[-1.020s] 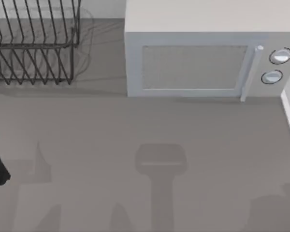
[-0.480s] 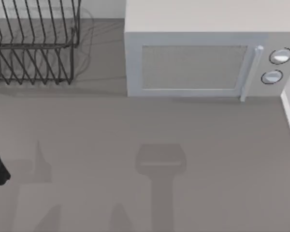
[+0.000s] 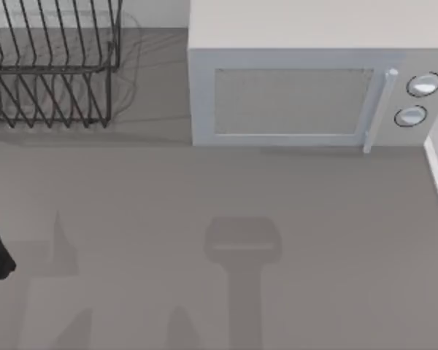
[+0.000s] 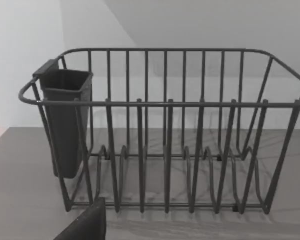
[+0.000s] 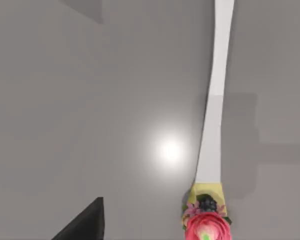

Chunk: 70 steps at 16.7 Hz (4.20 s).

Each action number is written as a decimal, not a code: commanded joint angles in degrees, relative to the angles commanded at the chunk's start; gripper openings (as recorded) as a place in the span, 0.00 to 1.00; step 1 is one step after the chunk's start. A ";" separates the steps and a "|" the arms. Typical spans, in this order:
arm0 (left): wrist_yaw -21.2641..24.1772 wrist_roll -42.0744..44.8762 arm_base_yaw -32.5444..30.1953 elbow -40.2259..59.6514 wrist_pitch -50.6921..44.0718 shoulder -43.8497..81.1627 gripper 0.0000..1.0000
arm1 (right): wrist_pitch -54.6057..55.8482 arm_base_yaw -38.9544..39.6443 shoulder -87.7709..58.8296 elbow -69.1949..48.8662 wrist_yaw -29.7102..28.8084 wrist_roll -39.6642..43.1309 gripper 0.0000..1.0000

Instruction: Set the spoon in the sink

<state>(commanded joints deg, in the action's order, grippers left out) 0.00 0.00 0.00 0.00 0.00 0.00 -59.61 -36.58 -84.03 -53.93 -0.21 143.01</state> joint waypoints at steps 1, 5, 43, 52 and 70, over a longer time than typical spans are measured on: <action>0.00 0.00 0.00 0.00 0.00 0.00 1.00 | 0.71 -0.02 -0.40 0.46 -0.02 -0.04 1.00; 0.00 0.00 0.00 0.00 0.00 0.00 1.00 | 9.28 -0.07 -4.42 4.95 -0.08 -0.20 1.00; 0.00 0.00 0.00 0.00 0.00 0.00 1.00 | 15.11 0.36 -5.68 7.30 -1.54 -0.94 0.00; 0.00 0.00 0.00 0.00 0.00 0.00 1.00 | -3.52 0.13 1.69 -3.69 -1.49 -1.52 0.00; 0.00 0.00 0.00 0.00 0.00 0.00 1.00 | -25.42 15.42 -44.12 -69.77 -1.78 -15.32 0.00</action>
<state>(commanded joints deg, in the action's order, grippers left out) 0.00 0.00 0.00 0.00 0.00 0.00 -85.03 -21.15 -128.14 -123.70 -1.99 127.69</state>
